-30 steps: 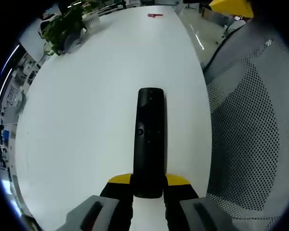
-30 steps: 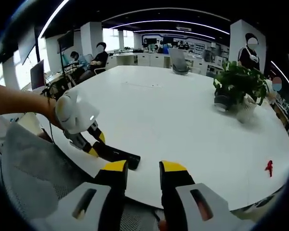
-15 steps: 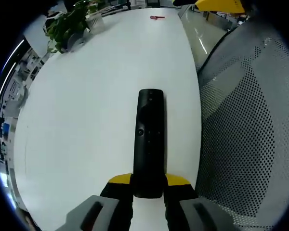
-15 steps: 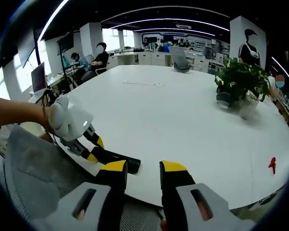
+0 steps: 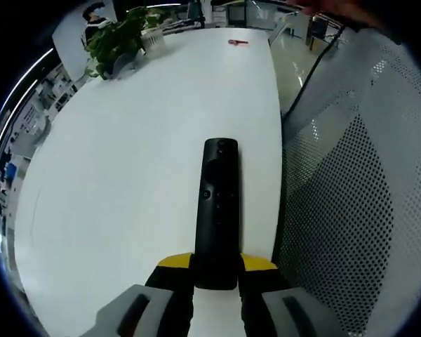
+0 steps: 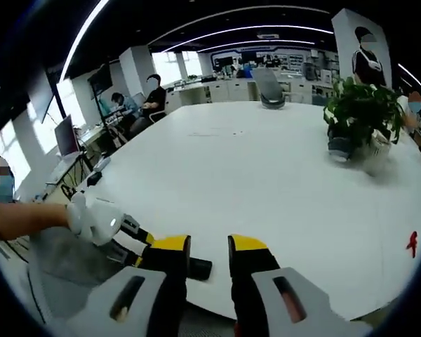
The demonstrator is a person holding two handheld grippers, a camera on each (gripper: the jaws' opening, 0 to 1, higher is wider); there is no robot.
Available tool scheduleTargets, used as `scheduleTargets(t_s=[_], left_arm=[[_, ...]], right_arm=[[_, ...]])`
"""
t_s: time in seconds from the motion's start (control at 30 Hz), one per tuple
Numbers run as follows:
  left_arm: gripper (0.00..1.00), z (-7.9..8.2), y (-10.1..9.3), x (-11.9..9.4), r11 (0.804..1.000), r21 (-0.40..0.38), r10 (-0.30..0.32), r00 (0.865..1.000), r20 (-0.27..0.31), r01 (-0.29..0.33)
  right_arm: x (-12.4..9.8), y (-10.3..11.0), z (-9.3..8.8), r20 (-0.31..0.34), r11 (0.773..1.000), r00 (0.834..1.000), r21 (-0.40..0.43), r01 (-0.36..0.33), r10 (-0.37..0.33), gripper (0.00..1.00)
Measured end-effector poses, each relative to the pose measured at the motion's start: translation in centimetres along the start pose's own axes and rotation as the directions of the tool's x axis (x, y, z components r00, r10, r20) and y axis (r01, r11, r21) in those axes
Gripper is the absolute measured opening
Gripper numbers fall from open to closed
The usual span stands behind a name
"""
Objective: Press the specified remote control buttons in sequence, fully releasing each button before pressing the next.
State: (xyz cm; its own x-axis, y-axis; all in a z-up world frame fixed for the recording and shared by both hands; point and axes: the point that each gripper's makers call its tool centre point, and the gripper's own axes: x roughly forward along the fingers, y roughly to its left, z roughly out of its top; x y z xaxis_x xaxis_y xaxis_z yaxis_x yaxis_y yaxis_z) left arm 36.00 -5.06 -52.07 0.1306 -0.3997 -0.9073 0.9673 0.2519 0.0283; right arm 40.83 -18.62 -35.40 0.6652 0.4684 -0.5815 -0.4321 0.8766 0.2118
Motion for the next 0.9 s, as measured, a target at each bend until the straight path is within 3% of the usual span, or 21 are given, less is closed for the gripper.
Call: scheduleTargets(t_s=[0.17,0.3,0.43,0.6,0.7,0.87,0.9], left_arm=[[0.24,0.0,-0.1,-0.1,1.000,-0.023,-0.001,0.999,0.044,0.002],[0.24,0.1,-0.1,-0.1,1.000,-0.014,-0.010,0.997,0.079,0.011],[0.24,0.1,0.0,-0.1,1.000,-0.021,-0.011,0.993,0.115,0.013],[0.24,0.3,-0.1,0.0,1.000,0.010,-0.025,0.991,0.129,0.024],[0.24,0.3,-0.1,0.0,0.999,0.031,-0.038,0.991,0.128,0.034],[0.24,0.4,-0.1,0.0,0.998,0.050,-0.046,0.990,0.130,0.040],[0.24,0.4,-0.1,0.1,0.998,0.053,-0.048,0.990,0.131,0.041]], right_arm=[[2.1,0.2,1.7,0.019,1.000,1.000,0.006,-0.018,0.018,0.14],[4.6,0.6,-0.4,-0.063,0.995,0.996,0.082,-0.060,0.066,0.00],[5.7,0.6,-1.6,-0.091,0.986,0.992,0.148,-0.074,0.088,0.00],[6.4,0.2,-3.6,-0.175,0.985,0.981,0.160,-0.058,0.086,0.00],[6.4,0.0,-4.8,-0.261,0.982,0.961,0.182,-0.041,0.088,0.00],[7.1,0.6,-7.9,-0.418,0.975,0.898,0.220,-0.045,0.136,0.00],[7.4,0.8,-8.2,-0.428,0.976,0.894,0.214,-0.046,0.136,0.00]])
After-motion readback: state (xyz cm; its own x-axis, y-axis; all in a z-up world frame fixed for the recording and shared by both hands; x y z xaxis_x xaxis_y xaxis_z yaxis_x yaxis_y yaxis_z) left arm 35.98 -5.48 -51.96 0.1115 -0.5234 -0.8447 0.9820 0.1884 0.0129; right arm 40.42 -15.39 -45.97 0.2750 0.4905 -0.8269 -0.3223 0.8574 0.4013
